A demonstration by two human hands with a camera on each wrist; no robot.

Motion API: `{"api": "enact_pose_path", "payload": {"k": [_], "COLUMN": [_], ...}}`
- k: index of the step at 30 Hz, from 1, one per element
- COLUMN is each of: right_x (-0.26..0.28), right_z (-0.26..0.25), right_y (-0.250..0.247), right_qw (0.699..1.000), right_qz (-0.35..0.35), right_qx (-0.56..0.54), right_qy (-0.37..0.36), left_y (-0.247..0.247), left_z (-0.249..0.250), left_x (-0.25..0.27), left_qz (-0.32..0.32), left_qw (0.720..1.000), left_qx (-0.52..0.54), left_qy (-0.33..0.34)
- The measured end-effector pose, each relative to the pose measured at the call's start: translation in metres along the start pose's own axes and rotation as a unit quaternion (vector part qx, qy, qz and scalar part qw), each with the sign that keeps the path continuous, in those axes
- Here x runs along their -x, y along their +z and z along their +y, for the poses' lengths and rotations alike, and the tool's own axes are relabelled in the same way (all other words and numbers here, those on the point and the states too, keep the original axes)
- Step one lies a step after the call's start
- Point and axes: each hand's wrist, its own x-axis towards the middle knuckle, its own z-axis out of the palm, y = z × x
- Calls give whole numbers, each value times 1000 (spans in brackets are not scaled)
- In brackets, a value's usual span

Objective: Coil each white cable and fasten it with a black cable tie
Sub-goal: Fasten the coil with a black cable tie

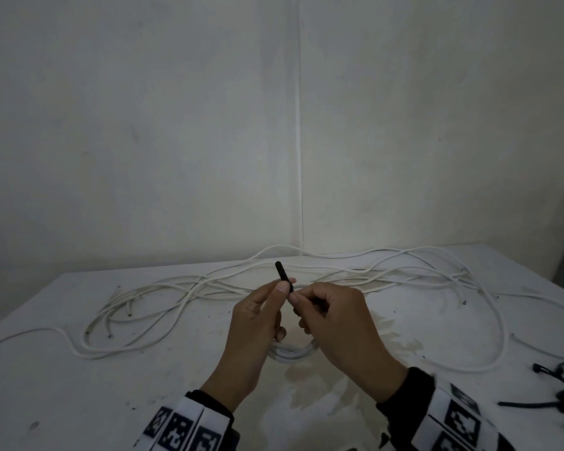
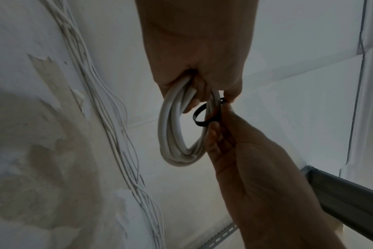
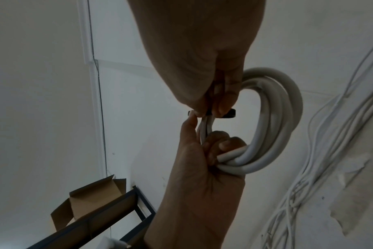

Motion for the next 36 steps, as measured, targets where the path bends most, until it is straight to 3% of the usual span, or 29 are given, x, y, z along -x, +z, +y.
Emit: {"api": "enact_pose_path", "payload": {"k": [4,7,11,15,25,31,36], "right_x": [1,-2,-17,-21,-28,-26,-29], "right_z": [2,3,1,-5,-12,-16,-22], "right_y": [-4,-13,-20,-23,-20,-18,-21], "right_qw": [991,996,997,993,991,991,998], "right_qz": [29,41,-74,-115,-40,-87,-55], "right_qx": [99,54,-20,-19,-91,-80,-32], "right_qy": [-84,-65,2,25,88,59,13], "left_y": [-7,-11,-8,-6,-4,-7,-4], "left_z": [3,4,3,6,11,13,13], "left_x": [-3,-4,-1,2,3,5,3], "left_qz": [5,-3,-47,-66,-76,-58,-56], "left_qw": [1000,1000,997,996,994,994,991], "left_qx": [7,-10,-48,-58,-77,-89,-116], "left_qy": [-14,-17,-28,-30,-21,-8,23]}}
